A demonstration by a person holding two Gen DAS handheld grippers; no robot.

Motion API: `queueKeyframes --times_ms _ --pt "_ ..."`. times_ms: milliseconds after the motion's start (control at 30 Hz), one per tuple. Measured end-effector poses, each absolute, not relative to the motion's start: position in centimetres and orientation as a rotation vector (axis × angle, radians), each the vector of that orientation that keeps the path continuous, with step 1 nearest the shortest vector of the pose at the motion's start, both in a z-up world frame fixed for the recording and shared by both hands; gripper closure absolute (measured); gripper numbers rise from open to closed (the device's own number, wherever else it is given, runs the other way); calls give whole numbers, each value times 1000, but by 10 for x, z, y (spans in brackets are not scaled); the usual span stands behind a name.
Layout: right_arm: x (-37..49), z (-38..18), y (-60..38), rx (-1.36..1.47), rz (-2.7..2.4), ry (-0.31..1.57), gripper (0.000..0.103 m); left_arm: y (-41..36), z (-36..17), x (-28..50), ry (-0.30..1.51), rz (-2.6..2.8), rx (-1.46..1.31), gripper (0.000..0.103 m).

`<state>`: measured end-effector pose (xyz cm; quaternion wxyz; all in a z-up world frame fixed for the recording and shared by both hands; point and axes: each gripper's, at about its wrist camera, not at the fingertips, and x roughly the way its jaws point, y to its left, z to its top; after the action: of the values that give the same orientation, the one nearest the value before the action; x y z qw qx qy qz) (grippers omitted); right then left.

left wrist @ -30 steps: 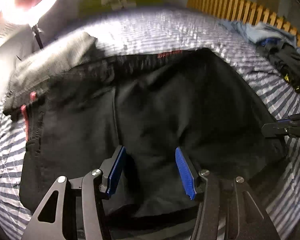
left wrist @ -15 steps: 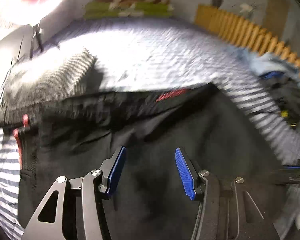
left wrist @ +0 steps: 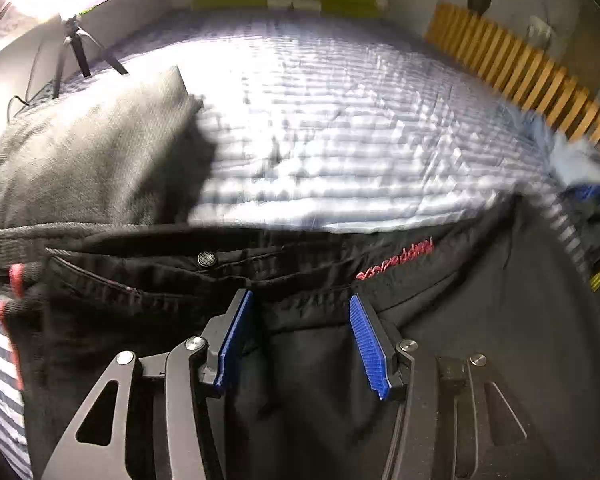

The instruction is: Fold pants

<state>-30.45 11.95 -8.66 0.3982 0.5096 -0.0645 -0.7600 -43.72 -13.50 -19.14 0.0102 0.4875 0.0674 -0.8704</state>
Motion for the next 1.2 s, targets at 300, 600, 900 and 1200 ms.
queueKeyframes --times_ms 300,600,900,1200 --pt "-307 -86 121 1289 -1914 -182 99 -160 -151 -354 351 -2777 1476 49" --pt "-299 -90 128 1285 -1918 -176 99 -159 -176 -398 466 -2725 1604 68" --pt "-309 -94 130 1297 -1907 -208 99 -148 -152 -360 291 -2780 1548 64" --pt "-314 -88 126 1303 -1864 -283 99 -131 -177 -235 124 -2750 1477 59"
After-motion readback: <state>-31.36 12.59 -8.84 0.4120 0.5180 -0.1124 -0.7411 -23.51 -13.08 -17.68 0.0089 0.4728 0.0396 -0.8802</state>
